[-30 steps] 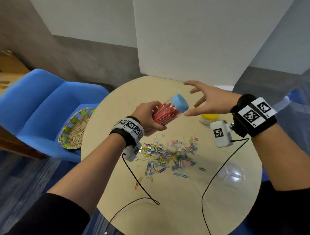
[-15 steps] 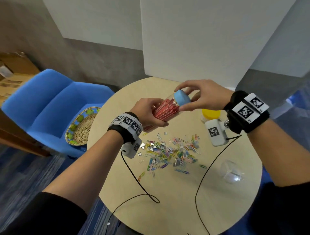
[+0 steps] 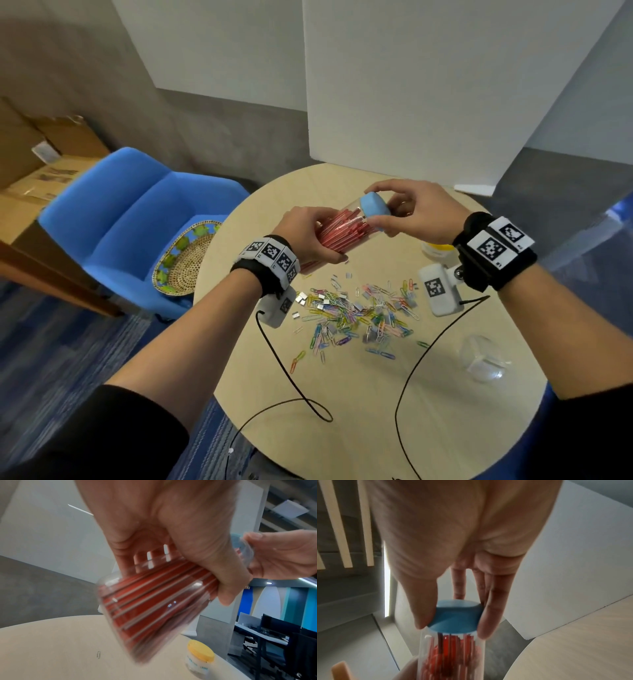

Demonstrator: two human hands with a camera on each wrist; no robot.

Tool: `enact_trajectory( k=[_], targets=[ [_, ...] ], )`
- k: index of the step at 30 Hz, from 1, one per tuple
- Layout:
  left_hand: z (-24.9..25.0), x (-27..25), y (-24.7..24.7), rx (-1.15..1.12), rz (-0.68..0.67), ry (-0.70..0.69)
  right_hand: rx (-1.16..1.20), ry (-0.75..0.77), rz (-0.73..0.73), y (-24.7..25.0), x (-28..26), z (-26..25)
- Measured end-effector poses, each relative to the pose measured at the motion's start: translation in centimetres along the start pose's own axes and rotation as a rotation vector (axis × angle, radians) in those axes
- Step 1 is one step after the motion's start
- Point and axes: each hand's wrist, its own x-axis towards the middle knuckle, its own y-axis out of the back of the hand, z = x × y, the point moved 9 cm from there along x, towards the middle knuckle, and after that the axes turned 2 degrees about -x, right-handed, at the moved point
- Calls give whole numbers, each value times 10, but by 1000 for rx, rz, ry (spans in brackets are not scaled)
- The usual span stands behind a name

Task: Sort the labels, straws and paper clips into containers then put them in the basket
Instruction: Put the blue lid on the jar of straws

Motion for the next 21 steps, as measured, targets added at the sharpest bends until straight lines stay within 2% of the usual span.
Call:
enact_trajectory(
  k=[7,11,14,16,21],
  targets=[
    [-14,13,-29,-37,28,25,-137,-19,122,-6,11,12],
    [-24,48,-56,-220,113,59,-225,8,212,-9,28,22],
    [-34,78,-77,-340,170,114,-89,-107,157,-15,33,62],
    [-39,97,-91,-385,183,131,-99,-151,131,-21,36,87],
    [-52,134,-132,-386,78,127,-74,-216,225,-21,57,136]
  ],
)
